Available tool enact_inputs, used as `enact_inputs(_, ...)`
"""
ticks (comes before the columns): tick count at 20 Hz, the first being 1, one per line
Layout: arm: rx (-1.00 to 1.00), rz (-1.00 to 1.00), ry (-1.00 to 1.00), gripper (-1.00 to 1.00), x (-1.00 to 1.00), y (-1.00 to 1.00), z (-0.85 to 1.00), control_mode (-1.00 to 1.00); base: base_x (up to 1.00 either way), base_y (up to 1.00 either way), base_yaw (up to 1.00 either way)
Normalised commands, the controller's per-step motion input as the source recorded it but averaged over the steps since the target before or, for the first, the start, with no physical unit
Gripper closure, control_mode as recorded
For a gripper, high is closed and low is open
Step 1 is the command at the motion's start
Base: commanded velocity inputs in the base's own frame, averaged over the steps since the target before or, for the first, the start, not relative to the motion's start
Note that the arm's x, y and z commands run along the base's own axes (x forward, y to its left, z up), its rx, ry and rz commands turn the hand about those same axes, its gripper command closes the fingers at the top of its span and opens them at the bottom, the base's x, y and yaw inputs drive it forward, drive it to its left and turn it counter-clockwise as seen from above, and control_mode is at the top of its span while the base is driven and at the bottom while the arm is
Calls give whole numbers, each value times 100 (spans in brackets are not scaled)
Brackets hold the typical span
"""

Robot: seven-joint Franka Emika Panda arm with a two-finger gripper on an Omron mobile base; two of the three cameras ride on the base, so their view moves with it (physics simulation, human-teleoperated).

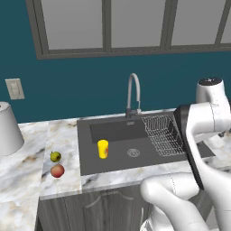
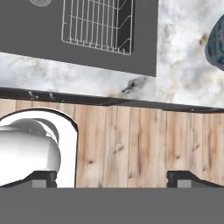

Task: Remove the pear and peach from the sink. Then move the bowl and cup from the counter to the sink for washing.

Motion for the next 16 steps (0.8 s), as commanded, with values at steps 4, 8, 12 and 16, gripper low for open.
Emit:
enact_inputs(4, -1, 0, 0, -100, 0, -34, 3, -100, 0, 0, 0)
enact_inputs(8, -1, 0, 0, -100, 0, -33, 2, -100, 0, 0, 0)
enact_inputs(12, -2, 0, 0, -100, 1, -31, 1, -100, 0, 0, 0)
enact_inputs(16, -3, 0, 0, -100, 6, -30, 0, -100, 0, 0, 0)
